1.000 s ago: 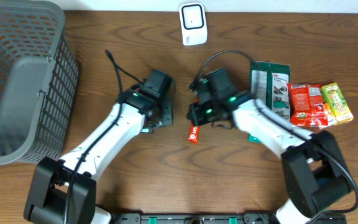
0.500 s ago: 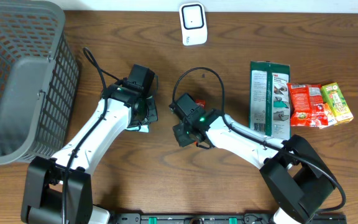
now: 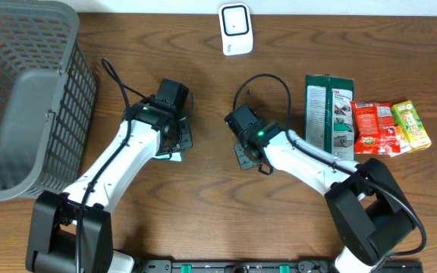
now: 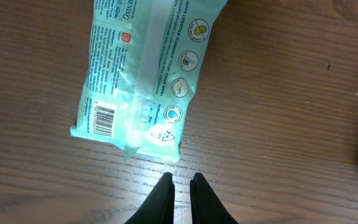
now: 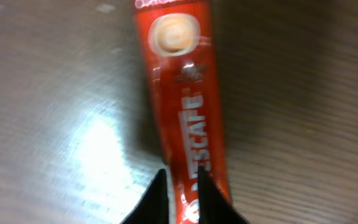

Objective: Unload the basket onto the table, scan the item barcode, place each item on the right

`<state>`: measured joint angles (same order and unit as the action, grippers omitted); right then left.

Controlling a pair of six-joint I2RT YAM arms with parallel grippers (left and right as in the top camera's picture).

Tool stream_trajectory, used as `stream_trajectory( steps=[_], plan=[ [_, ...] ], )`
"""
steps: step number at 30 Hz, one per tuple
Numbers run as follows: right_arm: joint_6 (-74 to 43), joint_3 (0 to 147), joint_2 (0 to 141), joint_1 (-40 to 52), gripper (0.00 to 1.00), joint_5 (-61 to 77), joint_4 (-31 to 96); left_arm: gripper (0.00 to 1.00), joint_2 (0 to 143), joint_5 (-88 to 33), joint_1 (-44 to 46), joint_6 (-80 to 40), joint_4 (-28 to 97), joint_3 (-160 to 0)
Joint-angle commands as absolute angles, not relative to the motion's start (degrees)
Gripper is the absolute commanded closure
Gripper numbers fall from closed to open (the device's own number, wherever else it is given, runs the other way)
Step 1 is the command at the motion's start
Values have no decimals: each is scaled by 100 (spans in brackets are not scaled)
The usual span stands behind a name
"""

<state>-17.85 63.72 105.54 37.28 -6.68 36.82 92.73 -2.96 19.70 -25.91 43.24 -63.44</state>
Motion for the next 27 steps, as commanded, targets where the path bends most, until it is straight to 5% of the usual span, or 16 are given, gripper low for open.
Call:
stream_trajectory(
  steps=[1,8,27],
  plan=[
    [-1129,6801,10556,3636,82,27,3889,87,9253,-207,1968,-2624,4324,-6359],
    [-569,7605,10556,3343,64,49,4928,69,9253,-176,1966,-2620,4311,-6359],
    [-462,6217,10591,3129,63,246,3496,46,9236,242,792,-2536,3981,-6560]
  ],
)
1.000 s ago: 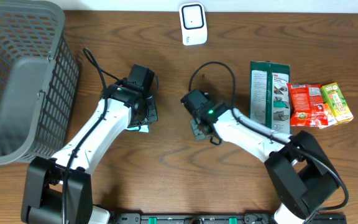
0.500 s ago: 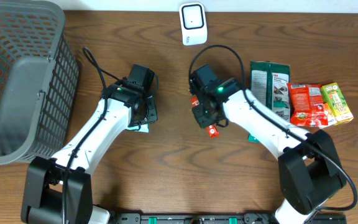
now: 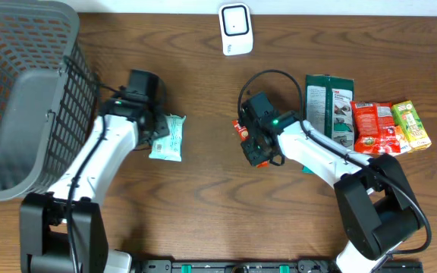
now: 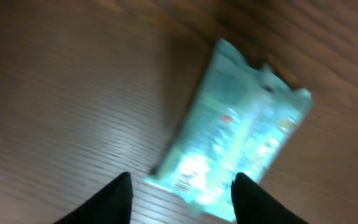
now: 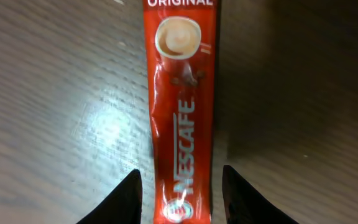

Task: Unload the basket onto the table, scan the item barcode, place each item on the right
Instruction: 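Grasp the red Nescafe stick upright with the right gripper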

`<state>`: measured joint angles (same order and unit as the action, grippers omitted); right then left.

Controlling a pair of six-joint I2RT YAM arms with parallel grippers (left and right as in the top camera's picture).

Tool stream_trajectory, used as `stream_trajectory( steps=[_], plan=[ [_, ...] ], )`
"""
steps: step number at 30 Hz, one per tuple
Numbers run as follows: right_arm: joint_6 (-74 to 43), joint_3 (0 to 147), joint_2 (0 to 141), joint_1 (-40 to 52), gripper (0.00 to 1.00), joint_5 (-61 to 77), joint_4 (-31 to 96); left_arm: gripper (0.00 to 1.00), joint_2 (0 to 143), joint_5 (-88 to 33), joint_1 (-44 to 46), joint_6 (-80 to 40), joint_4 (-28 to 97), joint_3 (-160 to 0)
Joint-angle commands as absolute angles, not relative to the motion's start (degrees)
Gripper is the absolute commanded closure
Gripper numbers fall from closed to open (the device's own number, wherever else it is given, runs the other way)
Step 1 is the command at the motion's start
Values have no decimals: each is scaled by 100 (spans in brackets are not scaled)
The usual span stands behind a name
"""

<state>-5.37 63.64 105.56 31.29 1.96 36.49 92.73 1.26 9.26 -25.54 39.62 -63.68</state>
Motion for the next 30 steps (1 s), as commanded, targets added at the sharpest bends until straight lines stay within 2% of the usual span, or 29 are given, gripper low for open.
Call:
stream_trajectory(
  steps=[1,5,11,12,18,23,25,26,30],
  plan=[
    [-462,6178,10591,3127,62,246,3411,43,9236,242,764,-2536,3986,-6558],
    [-462,6101,10591,3127,64,244,3138,34,9238,242,751,-2539,4003,-6549],
    [-462,6075,10593,3133,68,244,3037,28,9242,242,751,-2539,4003,-6547],
    [-462,6042,10593,3133,68,244,3015,19,9242,242,751,-2539,4003,-6547],
    [-462,5784,10593,3133,70,244,2897,18,9242,242,751,-2539,4003,-6547],
    [-460,5798,10582,3133,81,248,2978,17,9242,242,751,-2539,4003,-6547],
    [-462,5837,10573,3133,94,246,2971,17,9242,242,751,-2541,4003,-6547],
    [-464,5892,10571,3133,98,252,2993,17,9242,239,751,-2541,3999,-6545],
    [-462,6241,10571,3133,99,248,3424,17,9242,239,751,-2541,4001,-6545]
  ],
)
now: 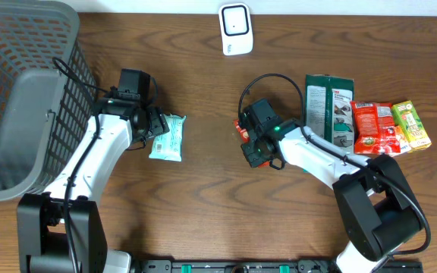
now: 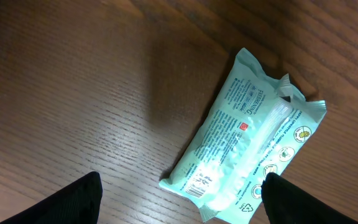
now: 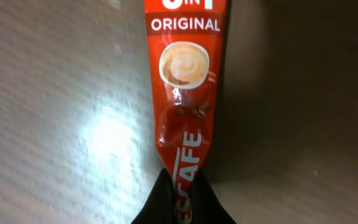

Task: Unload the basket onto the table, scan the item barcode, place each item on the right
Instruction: 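Grasp the red Nescafe stick upright with the right gripper, then lift the Nescafe stick to the white scanner with the right gripper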

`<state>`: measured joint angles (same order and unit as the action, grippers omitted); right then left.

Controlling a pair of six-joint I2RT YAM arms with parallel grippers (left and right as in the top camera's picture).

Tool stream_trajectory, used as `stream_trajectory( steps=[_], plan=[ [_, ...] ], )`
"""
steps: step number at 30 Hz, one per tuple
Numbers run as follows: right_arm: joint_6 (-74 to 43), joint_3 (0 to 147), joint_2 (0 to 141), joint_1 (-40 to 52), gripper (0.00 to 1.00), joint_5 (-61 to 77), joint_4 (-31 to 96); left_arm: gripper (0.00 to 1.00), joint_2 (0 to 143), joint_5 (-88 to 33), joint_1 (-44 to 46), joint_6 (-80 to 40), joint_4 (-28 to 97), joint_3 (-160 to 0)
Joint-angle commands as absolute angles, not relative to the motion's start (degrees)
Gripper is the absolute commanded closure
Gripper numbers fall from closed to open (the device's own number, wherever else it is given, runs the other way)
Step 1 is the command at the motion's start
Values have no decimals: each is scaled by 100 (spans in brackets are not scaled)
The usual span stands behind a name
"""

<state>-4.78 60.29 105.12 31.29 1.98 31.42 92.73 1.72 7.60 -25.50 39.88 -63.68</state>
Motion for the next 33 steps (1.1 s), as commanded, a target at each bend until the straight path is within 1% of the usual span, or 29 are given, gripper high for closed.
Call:
stream_trajectory(
  steps=[1,4,12,15,18,20,23,28,31,33],
  plan=[
    [-454,6377,10571,3133,99,246,3583,17,9242,239,751,-2541,4001,-6545],
    [-180,6866,10569,3133,99,222,4132,17,9242,239,751,-2541,4001,-6545],
    [-272,8639,10569,3094,99,156,5669,17,9242,239,751,-2541,4001,-6545],
    [-388,9537,10571,3022,99,156,6305,17,9242,239,751,-2541,4001,-6545],
    [-471,11000,10602,2829,99,158,7194,17,9242,239,751,-2541,4001,-6545],
    [-515,11723,10707,2707,99,158,7592,17,9242,239,751,-2541,4001,-6543],
    [-537,12873,11045,2541,99,158,8235,17,9242,242,751,-2541,4003,-6543],
    [-534,15008,12088,2272,99,158,9218,17,9242,239,751,-2541,4003,-6543],
    [-499,15707,12700,2158,99,158,9382,17,9242,239,751,-2541,4001,-6543],
    [-397,15756,12999,2130,99,158,9094,16,9242,239,751,-2541,4001,-6543]
  ],
)
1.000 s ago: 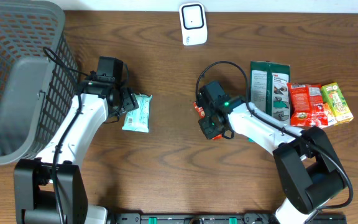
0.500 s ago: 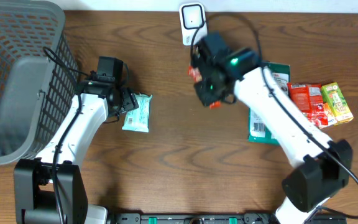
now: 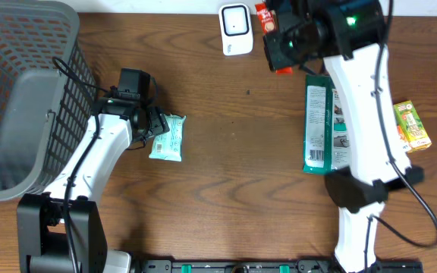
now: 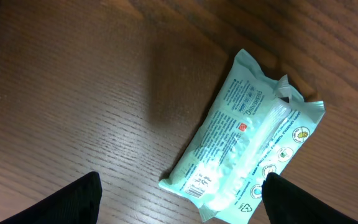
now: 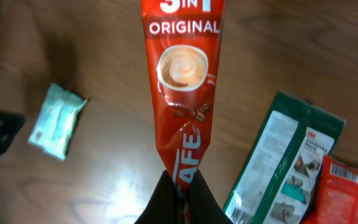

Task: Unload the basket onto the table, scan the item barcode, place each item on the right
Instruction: 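Lift the Nescafe stick to the white scanner with the right gripper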

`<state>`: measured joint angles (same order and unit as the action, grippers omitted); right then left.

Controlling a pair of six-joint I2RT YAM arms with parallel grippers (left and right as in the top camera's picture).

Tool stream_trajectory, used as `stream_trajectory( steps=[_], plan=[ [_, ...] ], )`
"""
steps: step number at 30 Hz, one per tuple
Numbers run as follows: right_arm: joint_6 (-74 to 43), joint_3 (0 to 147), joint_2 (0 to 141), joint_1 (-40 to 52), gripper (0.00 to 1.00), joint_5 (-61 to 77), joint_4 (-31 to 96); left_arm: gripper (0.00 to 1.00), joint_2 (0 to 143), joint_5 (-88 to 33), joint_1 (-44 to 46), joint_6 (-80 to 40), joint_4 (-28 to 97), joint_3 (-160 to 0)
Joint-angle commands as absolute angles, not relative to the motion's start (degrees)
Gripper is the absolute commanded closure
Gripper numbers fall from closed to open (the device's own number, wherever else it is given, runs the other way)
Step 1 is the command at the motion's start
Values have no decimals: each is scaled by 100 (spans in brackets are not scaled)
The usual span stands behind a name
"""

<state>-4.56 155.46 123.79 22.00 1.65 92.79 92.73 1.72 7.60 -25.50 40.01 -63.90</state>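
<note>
A red Nescafe coffee sachet hangs high above the table, and my right gripper is shut on its lower end. In the overhead view the sachet sits just right of the white scanner at the back edge. My left gripper stands wide open low over the table with nothing between its fingers. A mint-green wipes pack lies flat just ahead of it, barcode side up.
A dark mesh basket fills the far left. A green 3M pack lies at the right, with a red snack bag and a yellow-green packet beside it. My right arm reaches across the right side.
My right gripper, shut on the sachet at table level before, now holds it high up at the back beside the scanner. The left arm and the wipes pack have not moved.
At first my left gripper was shut by the wipes pack and my right nearly shut over the sachet on the table. Then both were open, the left further left. Then the right was shut on the sachet's end; now it holds it raised.
</note>
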Motion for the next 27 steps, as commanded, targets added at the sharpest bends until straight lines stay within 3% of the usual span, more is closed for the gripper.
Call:
stream_trajectory(
  steps=[1,13,27],
  plan=[
    [-303,15756,13135,2130,99,156,8877,17,9242,239,751,-2541,4001,-6543],
    [-163,15753,14479,2130,99,-220,6270,17,9242,239,751,-2541,4001,-6543],
    [-320,15751,15648,2117,99,-259,5253,17,9242,239,751,-2541,4001,-6543]
  ],
)
